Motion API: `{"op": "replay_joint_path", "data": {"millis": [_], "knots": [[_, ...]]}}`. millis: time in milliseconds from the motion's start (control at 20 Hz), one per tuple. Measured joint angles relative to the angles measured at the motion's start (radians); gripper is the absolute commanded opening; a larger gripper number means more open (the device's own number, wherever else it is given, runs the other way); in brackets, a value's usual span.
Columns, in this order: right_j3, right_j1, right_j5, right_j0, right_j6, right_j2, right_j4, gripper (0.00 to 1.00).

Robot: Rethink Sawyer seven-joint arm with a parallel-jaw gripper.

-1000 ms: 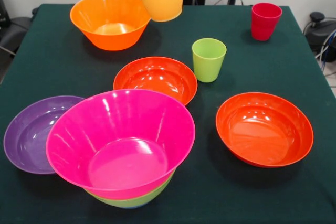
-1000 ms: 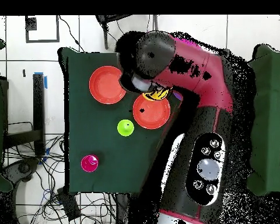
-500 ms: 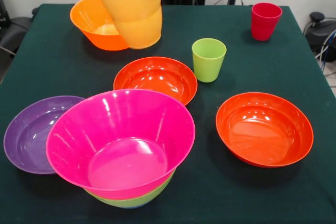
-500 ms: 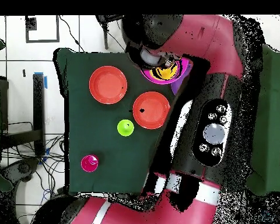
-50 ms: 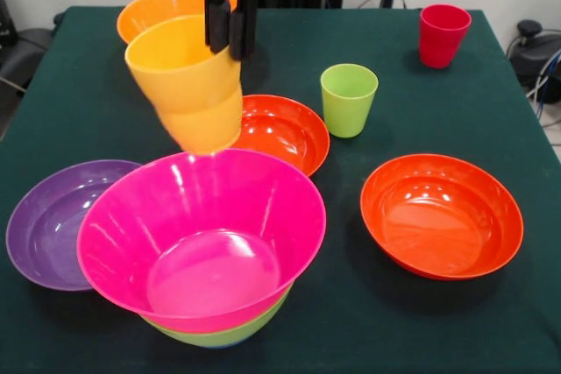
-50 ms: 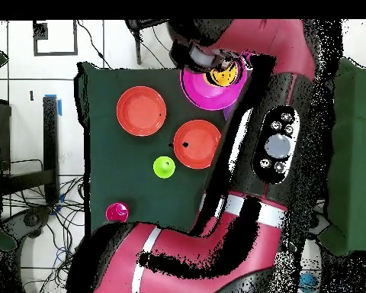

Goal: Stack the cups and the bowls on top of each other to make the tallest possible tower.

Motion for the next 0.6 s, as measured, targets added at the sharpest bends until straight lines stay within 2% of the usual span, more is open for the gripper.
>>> {"op": "replay_joint_path", "data": {"millis": [600], "knots": [[-0.235,0.156,0.027,-0.021,0.000,-0.037,0.012,0.00]]}}
